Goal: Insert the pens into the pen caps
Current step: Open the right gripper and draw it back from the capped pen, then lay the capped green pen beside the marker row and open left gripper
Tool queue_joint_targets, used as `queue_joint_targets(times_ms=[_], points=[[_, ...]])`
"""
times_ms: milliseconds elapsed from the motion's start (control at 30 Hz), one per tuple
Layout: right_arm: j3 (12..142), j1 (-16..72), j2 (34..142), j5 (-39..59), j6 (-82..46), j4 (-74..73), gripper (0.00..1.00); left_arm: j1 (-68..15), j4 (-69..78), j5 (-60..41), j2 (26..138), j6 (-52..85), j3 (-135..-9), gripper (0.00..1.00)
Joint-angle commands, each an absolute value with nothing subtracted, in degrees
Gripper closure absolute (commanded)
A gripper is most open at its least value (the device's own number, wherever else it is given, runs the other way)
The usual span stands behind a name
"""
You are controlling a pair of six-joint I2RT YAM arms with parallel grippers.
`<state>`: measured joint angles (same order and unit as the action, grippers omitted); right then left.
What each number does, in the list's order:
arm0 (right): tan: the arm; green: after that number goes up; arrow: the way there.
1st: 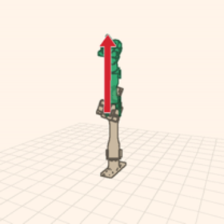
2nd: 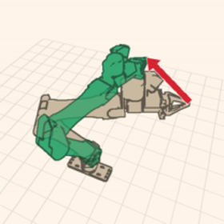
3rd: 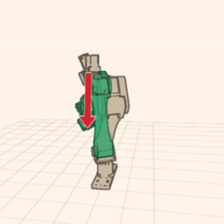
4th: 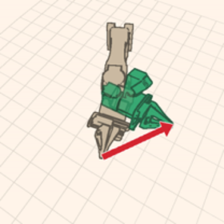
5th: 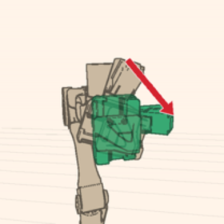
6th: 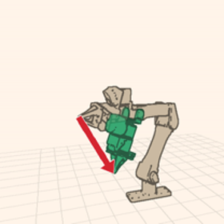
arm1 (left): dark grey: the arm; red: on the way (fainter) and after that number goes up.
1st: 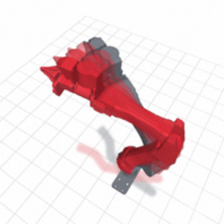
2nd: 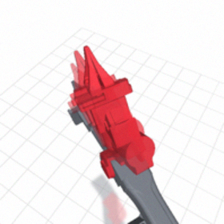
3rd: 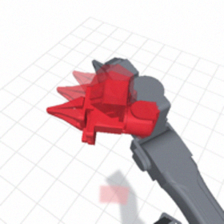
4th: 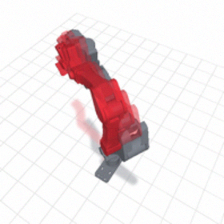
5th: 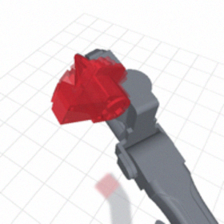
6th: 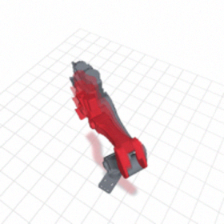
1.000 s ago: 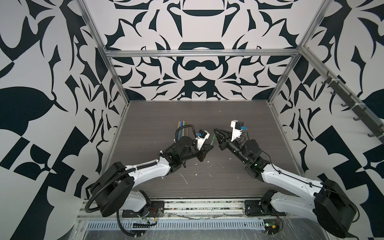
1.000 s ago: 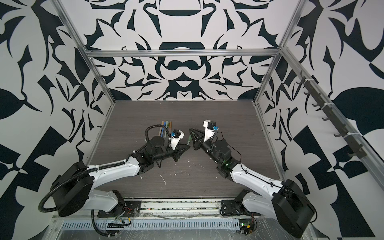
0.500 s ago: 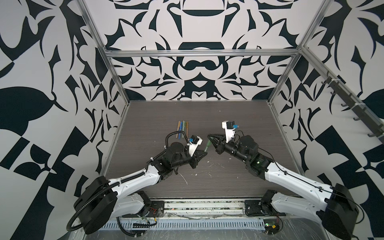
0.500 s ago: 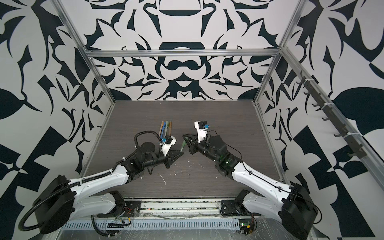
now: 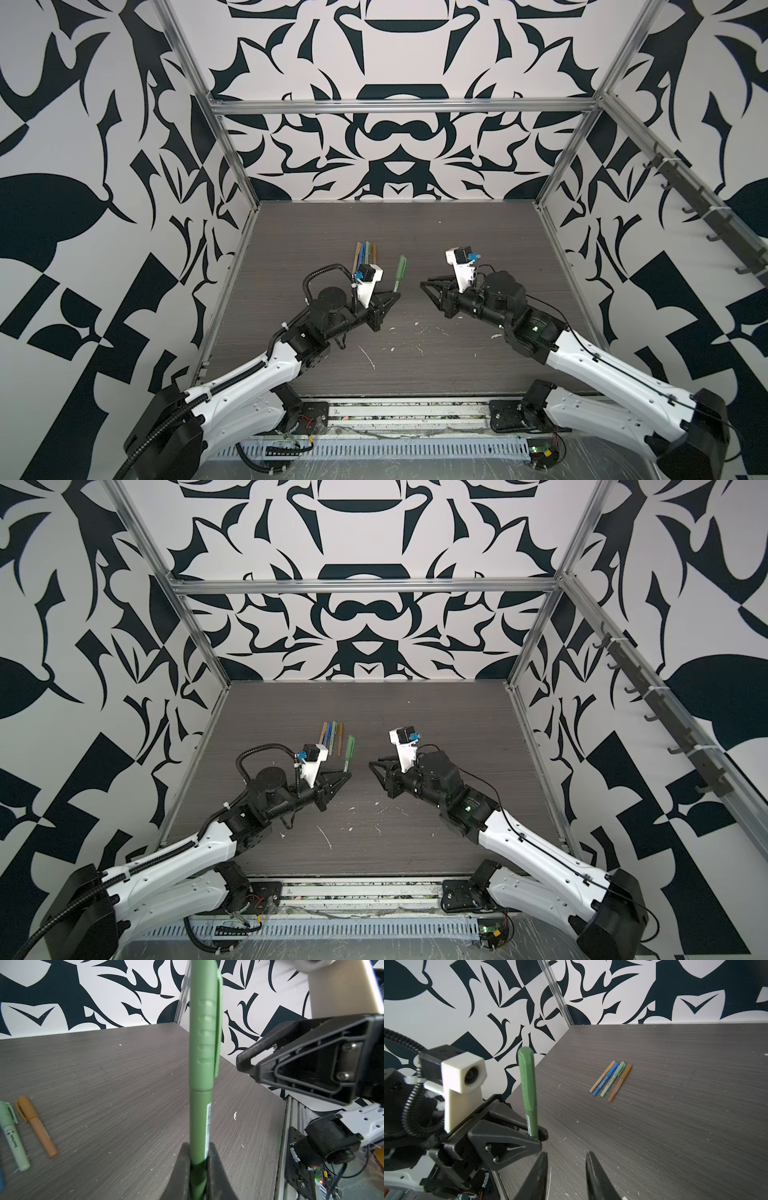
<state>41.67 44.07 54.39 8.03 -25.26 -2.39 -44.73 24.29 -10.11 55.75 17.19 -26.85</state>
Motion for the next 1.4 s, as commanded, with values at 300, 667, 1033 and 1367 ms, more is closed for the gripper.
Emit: queue_joint_targets(times_ms=[300, 667, 1033, 1367], points=[[46.1, 44.0, 53.5, 8.5, -23.7, -1.6, 0.69, -44.7, 25.3, -11.3, 53.8, 18.1, -25.3, 1.0], [46.7, 44.0, 52.6, 8.6, -23.0, -1.4, 0.7, -44.7, 26.5, -12.4, 54.8, 17.9, -25.7, 1.0], [44.1, 43.9, 49.9, 5.7, -22.8, -0.8, 0.69, -44.7, 25.2, -11.0, 57.0, 18.9, -27.6, 1.0], [41.1, 43.3, 47.5, -0.9, -23.7, 1.6, 0.69, -44.4, 3.0, 2.9, 81.1, 30.7, -48.4, 1.0]])
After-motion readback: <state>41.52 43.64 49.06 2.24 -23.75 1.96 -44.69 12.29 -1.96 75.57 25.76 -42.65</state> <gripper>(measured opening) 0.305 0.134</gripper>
